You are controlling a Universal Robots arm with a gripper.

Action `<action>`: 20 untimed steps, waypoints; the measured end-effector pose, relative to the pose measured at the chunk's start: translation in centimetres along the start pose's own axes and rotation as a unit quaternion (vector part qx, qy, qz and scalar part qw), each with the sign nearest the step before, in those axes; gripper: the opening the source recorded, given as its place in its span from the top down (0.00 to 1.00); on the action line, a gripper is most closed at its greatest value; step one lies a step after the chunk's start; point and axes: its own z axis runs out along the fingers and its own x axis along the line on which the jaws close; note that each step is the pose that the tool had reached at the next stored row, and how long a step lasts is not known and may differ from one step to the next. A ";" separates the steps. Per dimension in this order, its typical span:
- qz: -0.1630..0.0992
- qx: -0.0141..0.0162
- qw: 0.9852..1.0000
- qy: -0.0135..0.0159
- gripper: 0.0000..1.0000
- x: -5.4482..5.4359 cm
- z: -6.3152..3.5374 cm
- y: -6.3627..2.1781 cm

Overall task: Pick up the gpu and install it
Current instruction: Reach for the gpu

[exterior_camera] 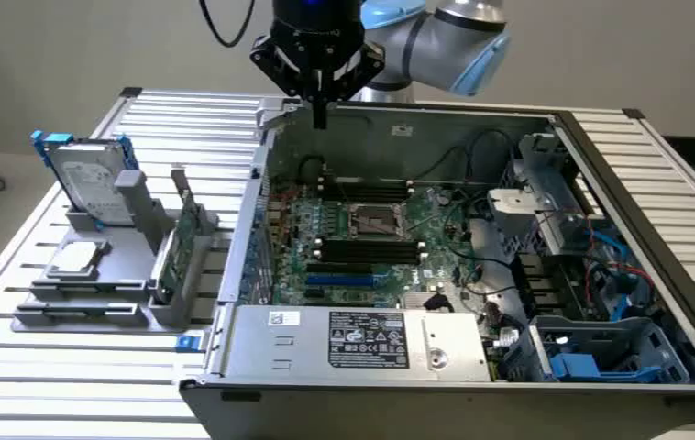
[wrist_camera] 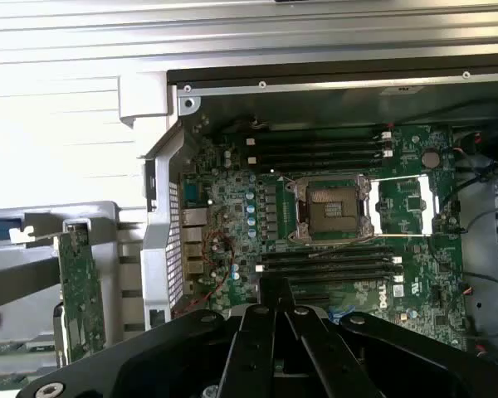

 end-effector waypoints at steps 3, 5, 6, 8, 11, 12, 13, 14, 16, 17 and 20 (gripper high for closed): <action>0.000 0.000 1.000 0.000 0.89 0.0 0.00 0.00; 0.000 0.000 1.000 0.000 0.89 0.0 0.00 0.00; 0.000 0.000 1.000 0.000 0.89 0.0 0.00 0.00; 0.000 0.000 1.000 0.000 0.89 0.0 0.00 0.00; 0.000 0.000 1.000 0.000 0.89 0.0 0.00 0.00; 0.000 -0.001 1.000 0.000 0.89 0.0 0.00 0.00; 0.000 -0.001 1.000 0.000 0.89 0.2 -0.02 -0.02; 0.000 -0.001 1.000 0.001 0.89 0.7 -0.02 -0.06; 0.000 -0.001 1.000 0.001 0.89 1.6 -0.02 -0.11; 0.000 0.000 1.000 0.001 0.89 2.0 -0.02 -0.15; 0.000 0.000 1.000 0.002 0.89 3.4 -0.02 -0.25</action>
